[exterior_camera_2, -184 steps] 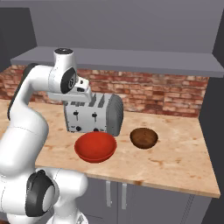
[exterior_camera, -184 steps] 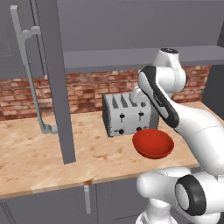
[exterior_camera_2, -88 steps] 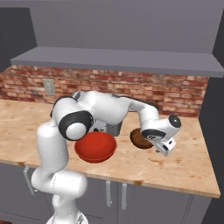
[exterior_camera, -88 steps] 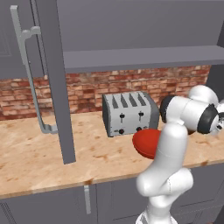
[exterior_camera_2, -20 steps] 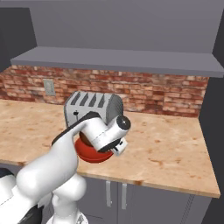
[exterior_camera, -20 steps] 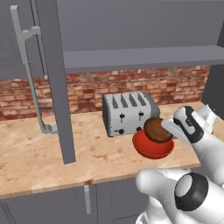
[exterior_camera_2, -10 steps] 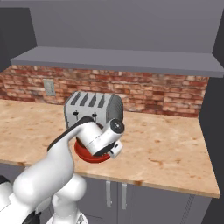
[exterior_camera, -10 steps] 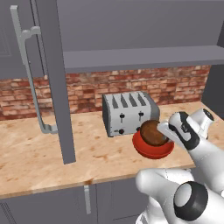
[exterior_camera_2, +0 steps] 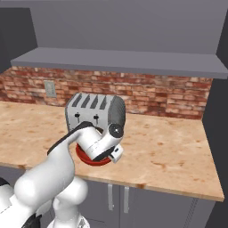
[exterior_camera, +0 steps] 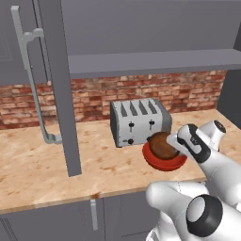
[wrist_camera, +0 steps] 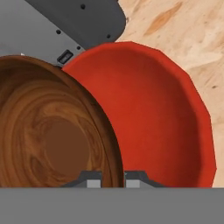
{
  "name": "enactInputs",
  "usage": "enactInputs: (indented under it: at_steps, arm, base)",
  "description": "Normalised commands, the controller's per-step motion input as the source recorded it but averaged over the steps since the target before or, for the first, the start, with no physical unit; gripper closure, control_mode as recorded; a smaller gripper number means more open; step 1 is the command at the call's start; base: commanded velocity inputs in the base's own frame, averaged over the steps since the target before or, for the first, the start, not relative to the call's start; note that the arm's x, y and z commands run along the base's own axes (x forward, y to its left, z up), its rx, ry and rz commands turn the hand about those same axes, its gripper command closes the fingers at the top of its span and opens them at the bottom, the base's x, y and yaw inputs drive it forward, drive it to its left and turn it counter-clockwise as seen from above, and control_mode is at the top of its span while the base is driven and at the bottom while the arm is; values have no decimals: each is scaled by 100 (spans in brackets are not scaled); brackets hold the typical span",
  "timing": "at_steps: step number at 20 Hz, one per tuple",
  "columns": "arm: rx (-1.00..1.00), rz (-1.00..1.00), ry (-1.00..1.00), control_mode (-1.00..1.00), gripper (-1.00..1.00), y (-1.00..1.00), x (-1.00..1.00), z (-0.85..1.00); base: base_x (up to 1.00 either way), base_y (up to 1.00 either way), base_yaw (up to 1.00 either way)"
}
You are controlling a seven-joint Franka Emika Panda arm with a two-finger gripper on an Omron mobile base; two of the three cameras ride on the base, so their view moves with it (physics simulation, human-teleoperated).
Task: Pick up the bowls on the counter and stack them on top of one another in the open cabinet. Place the smaller bowl on top of the larger bowl.
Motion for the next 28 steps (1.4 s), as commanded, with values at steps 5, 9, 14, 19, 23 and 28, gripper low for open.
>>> enactInputs:
  at_steps: [5, 9, 14, 19, 23, 28]
  arm:
    - [-3, 0, 2, -100, 100, 0, 7, -8]
    - [-3, 0, 3, -100, 100, 0, 9, -6]
    - [-2, 0, 5, -100, 100, 0, 13, -11]
    - [0, 0, 8, -100, 100, -1, 11, -13]
    - [0, 0, 15, -100, 100, -7, 12, -10]
    - [0, 0, 10, -100, 100, -27, 2, -2]
  base:
    - [0, 0, 0]
    - [0, 0, 0]
    - [0, 0, 0]
    - [0, 0, 0]
    - [0, 0, 0]
    - [0, 0, 0]
